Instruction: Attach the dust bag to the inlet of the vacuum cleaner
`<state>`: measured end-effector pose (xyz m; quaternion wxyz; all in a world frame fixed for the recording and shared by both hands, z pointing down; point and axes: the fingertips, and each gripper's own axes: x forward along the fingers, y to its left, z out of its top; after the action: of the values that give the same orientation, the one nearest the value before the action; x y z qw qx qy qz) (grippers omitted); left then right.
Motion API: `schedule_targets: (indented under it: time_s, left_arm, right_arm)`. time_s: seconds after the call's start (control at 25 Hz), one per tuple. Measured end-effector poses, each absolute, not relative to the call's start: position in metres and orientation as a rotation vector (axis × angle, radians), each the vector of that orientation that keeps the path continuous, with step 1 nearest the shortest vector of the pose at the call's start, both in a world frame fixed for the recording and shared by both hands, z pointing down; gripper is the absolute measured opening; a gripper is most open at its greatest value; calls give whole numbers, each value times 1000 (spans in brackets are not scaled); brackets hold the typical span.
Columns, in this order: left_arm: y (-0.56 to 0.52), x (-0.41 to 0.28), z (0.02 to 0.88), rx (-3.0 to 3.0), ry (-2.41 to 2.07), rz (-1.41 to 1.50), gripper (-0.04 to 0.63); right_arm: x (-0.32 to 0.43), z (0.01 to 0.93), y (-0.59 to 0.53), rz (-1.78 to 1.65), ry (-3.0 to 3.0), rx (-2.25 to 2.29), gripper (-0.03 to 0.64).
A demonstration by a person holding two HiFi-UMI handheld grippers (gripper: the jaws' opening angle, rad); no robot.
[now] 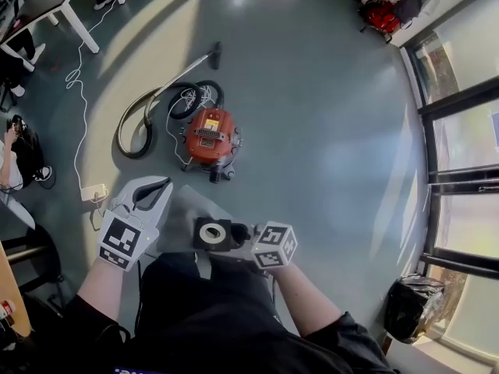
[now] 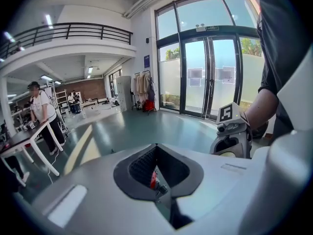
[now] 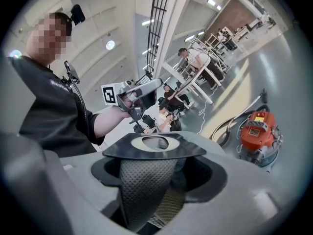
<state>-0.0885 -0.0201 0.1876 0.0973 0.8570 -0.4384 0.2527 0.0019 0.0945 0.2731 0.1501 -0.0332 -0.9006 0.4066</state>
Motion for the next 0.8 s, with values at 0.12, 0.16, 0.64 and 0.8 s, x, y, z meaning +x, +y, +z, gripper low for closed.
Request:
schedule_targets:
  time_s: [0.12,0.16,0.64,0.8]
  left_arm:
    - [-36,-84,198,2547,-1287,742,17]
    - [-41,-83,202,2553,-1275,733,17]
    - [-91,-81,265,2676,-1116,699,17]
    - [-93,-83,290,2695,-1069,703,17]
  right_arm:
    - [8,288,90,1188,-2568,-80,310]
    - [9,292,89,1194,-2564,-73,310]
    - [-4,356,72,1276,-2535,58,310]
    - [-12,375,66,1292,-2547,83,310]
